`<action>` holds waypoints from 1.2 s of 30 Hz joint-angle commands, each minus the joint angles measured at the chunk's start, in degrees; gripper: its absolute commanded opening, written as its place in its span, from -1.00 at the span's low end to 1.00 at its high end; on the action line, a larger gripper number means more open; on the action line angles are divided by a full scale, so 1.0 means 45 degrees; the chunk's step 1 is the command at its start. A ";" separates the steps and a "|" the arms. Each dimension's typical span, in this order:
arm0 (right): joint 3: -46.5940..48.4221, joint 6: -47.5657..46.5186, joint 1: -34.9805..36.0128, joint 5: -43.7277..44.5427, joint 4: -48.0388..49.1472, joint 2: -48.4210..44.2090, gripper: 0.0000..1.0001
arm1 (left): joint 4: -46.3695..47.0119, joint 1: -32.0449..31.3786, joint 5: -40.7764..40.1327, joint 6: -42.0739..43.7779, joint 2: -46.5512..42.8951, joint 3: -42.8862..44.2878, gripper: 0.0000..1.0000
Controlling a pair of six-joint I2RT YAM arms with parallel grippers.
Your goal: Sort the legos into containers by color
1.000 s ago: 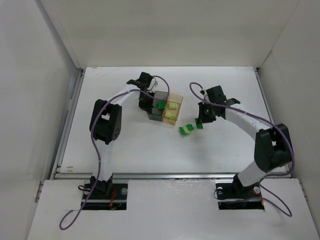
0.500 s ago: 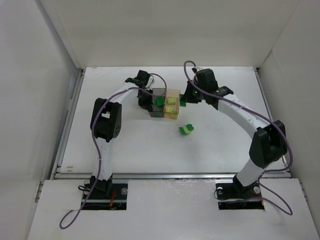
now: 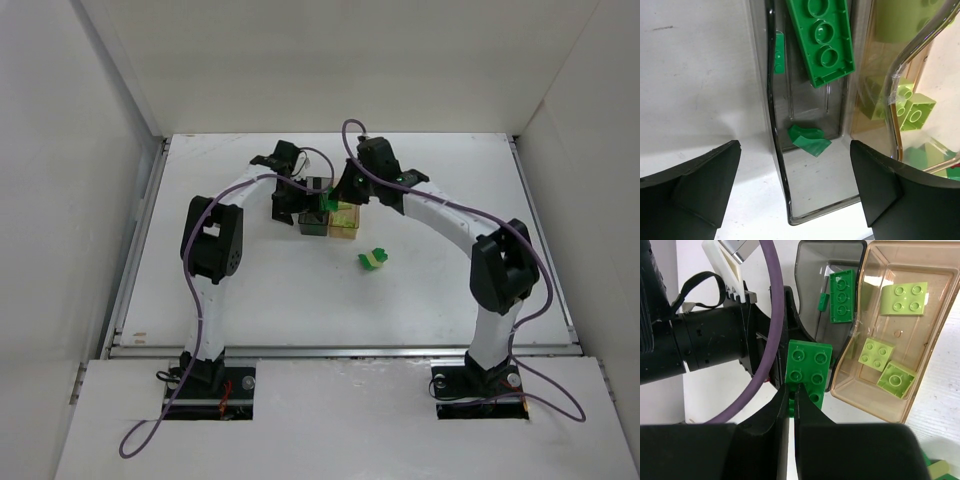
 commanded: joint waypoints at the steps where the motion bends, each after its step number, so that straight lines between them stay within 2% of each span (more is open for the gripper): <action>1: 0.0737 0.0769 0.0148 0.0355 0.0648 -0.0076 -1.00 | -0.0162 0.0270 0.0229 -0.0119 -0.0977 0.0311 0.78; 9: 0.1263 0.1005 0.0148 0.0414 0.0495 0.0958 -1.00 | -0.0298 0.0857 -0.0298 0.0018 -0.1428 0.0876 0.87; 15: 0.2044 0.1123 0.0148 -0.0231 0.0358 0.1934 -1.00 | -0.0416 0.1090 -0.0746 0.0292 -0.1662 0.1151 0.90; 16: 0.2452 0.1123 0.0148 -0.0424 0.0357 0.2071 -0.90 | -0.0416 0.1092 -0.0922 0.0292 -0.1797 0.1286 0.92; 17: 0.2649 0.0833 0.0148 -0.0948 0.0357 0.2401 -0.52 | -0.0570 0.1208 -0.1291 0.0543 -0.1934 0.1404 0.92; 20: 0.3761 -0.0181 0.0148 -0.2083 -0.0011 0.3084 0.38 | -0.0709 0.1209 -0.2034 0.0915 -0.2071 0.1890 1.00; 22: 0.4464 -0.0613 0.0265 -0.1893 -0.0928 0.3224 0.74 | -0.0863 0.1365 -0.2874 0.1073 -0.2072 0.2126 1.00; 25: 0.4508 -0.1531 0.0265 -0.0880 -0.1868 0.2622 0.88 | -0.0865 0.1639 -0.3539 0.1073 -0.2325 0.2284 1.00; 30: 0.3068 -0.3522 -0.0182 0.0588 -0.3722 0.0650 1.00 | -0.0552 0.2049 -0.3871 0.0724 -0.2852 0.2168 1.00; 32: 0.2051 -0.4790 -0.0476 0.0474 -0.4155 -0.0541 1.00 | -0.0417 0.2555 -0.4009 0.0547 -0.3029 0.2167 1.00; 33: 0.0866 -0.5491 -0.0613 -0.0224 -0.4290 -0.0951 1.00 | -0.0261 0.2769 -0.3797 0.0545 -0.3223 0.2167 1.00; 34: 0.0333 -0.6929 -0.0730 -0.0385 -0.4466 -0.1690 1.00 | -0.0143 0.2984 -0.3466 0.0719 -0.3418 0.2167 1.00; 36: -0.0742 -0.8362 -0.0731 -0.0909 -0.4583 -0.2416 1.00 | 0.0012 0.3609 -0.2819 0.0993 -0.3537 0.2400 1.00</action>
